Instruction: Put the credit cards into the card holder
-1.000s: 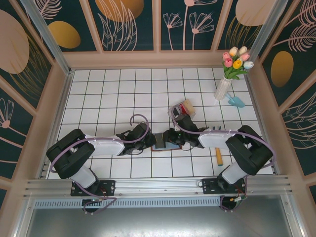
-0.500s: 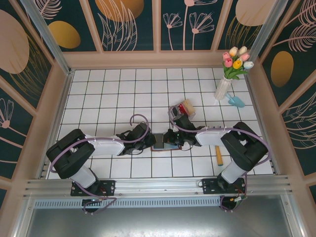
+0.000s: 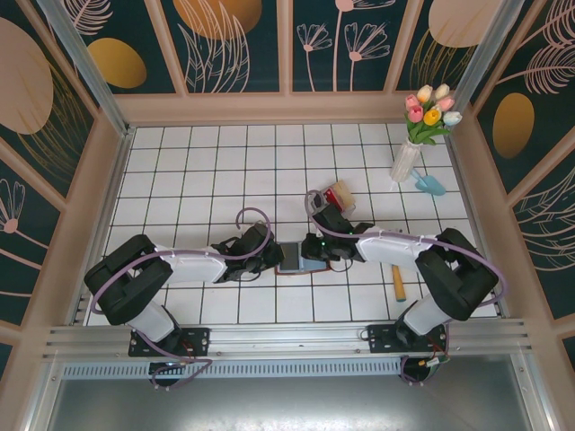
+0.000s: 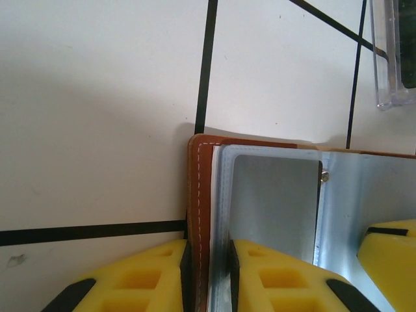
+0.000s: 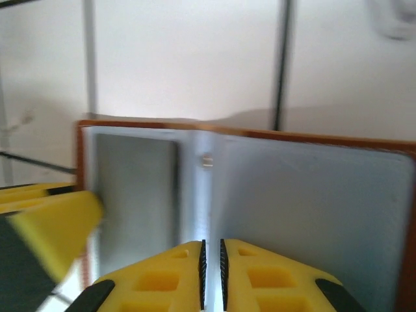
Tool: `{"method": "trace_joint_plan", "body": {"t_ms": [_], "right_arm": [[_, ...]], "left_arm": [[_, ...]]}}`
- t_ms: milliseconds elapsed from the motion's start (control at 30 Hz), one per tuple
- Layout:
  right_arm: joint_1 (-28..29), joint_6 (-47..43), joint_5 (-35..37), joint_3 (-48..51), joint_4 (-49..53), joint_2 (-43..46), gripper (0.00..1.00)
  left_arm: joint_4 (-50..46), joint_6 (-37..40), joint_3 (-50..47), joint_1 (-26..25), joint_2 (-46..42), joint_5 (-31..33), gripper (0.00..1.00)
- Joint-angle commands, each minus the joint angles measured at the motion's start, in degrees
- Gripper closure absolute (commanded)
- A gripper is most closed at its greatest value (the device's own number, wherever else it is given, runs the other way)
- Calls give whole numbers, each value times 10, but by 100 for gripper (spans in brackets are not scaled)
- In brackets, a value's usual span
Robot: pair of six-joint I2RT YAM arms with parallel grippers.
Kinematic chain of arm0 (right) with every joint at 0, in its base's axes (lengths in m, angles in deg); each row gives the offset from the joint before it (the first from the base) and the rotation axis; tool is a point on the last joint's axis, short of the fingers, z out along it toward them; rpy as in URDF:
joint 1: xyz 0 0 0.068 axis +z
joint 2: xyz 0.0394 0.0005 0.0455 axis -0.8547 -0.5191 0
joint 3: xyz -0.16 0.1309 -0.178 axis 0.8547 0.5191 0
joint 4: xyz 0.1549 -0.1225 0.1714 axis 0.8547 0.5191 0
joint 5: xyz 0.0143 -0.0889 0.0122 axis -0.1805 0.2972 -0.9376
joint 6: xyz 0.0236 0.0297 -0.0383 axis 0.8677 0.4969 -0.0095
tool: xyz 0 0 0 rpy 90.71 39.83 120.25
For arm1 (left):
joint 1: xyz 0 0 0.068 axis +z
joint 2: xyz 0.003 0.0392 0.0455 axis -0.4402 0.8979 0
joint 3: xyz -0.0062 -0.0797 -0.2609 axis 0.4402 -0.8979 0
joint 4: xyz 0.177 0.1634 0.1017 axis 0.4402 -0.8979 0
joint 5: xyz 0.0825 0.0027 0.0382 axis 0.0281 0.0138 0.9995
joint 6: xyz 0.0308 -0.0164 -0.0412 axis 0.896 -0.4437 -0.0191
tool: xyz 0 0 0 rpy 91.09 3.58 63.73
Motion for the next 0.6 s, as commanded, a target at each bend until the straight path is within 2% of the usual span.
{"method": "trace_joint_plan", "body": {"t_ms": [0, 167, 267, 333, 433, 567], "right_arm": [[-8, -11, 80, 10, 90, -10, 83], [-21, -13, 119, 2, 125, 8, 82], [-24, -32, 108, -20, 128, 33, 81], [-25, -46, 106, -40, 129, 53, 77], [-33, -78, 64, -79, 129, 78, 71], [-58, -112, 86, -134, 155, 92, 68]], "left_arm": [[-27, -5, -13, 0, 23, 14, 76], [-30, -7, -19, 0, 19, 20, 76], [-25, -4, -20, 0, 13, 18, 76], [-18, 1, -20, 0, 3, 16, 75], [-20, 12, -10, 0, -16, 16, 72], [-45, 24, 9, 0, -43, 28, 69]]}}
